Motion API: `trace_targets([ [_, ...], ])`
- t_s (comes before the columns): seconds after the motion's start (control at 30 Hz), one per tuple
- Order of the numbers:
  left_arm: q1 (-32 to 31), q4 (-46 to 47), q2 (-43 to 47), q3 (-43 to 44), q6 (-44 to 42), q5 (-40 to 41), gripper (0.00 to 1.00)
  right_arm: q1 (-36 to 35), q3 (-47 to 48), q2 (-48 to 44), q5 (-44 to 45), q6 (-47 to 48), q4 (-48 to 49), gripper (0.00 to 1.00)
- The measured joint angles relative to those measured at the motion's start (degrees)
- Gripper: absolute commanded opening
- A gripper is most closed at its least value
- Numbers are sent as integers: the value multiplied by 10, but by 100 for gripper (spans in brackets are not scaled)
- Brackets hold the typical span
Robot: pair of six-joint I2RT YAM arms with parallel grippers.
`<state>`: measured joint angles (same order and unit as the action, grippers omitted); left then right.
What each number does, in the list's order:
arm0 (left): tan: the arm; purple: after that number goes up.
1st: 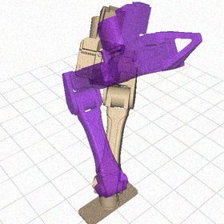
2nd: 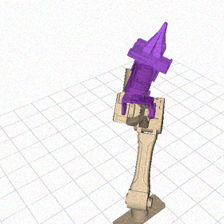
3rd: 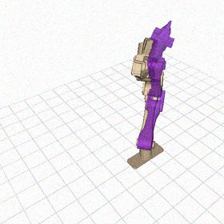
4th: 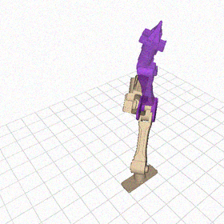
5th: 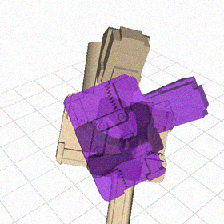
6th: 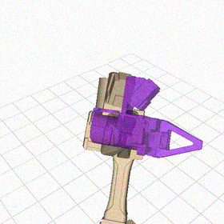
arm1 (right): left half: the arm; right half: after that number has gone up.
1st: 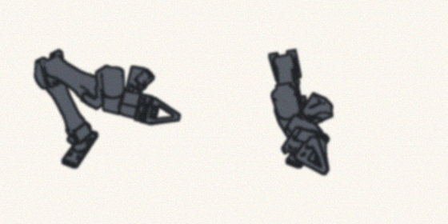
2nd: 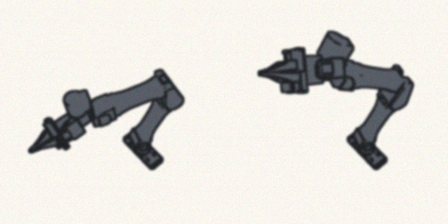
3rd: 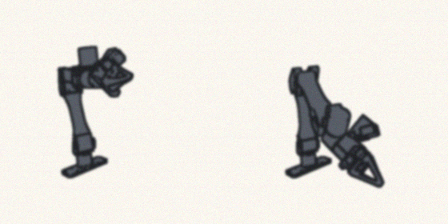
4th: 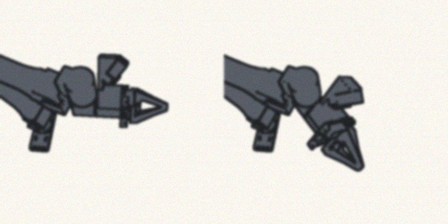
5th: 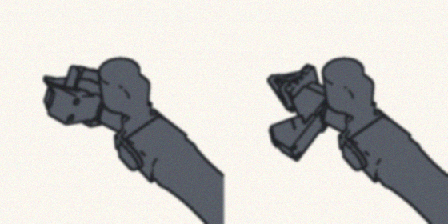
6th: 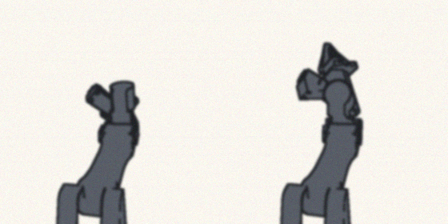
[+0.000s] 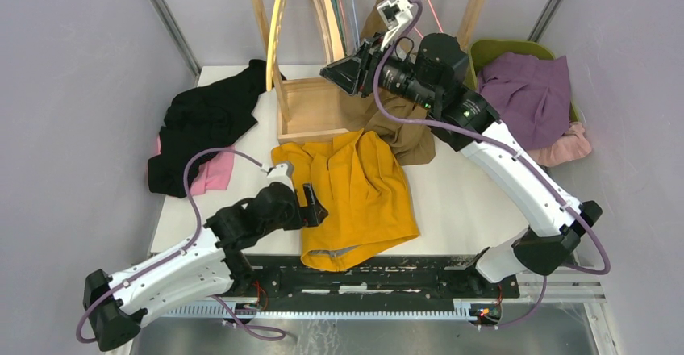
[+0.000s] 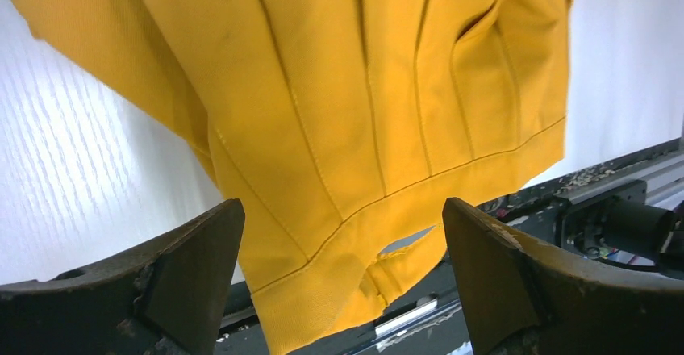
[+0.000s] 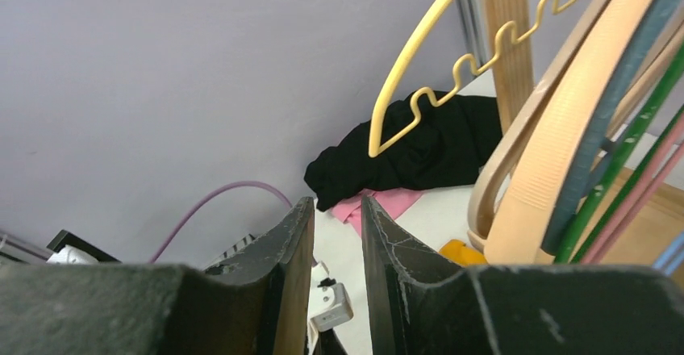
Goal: Place the skirt on the hanger
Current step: Flatten out the skirt at the center of the board, then pick up the hanger from the clothesline.
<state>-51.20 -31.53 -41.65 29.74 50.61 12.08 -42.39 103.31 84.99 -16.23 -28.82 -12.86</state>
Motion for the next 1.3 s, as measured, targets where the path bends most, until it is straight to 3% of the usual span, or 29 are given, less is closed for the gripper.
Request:
trace_targets([
  [0.17, 0, -33, -15, 80, -19, 27, 99, -7, -19, -2, -3, -3, 3, 33],
  [0.43, 0, -120, -68, 313, -81, 148, 99, -7, -95, -60, 25, 13, -58, 33],
  [0.6, 0, -153, -134, 476, -145, 243, 99, -7, -134, -113, 36, 23, -82, 33],
  [0.87, 21, -125, -265, 626, -295, 365, 99, -7, -202, -174, 47, 28, -90, 33],
  [1.07, 117, -74, -376, 726, -382, 362, 99, -7, -246, -210, 50, 31, -92, 33],
  [1.3, 210, -56, -490, 844, -416, 311, 100, -7, -278, -252, 58, 37, -99, 34],
])
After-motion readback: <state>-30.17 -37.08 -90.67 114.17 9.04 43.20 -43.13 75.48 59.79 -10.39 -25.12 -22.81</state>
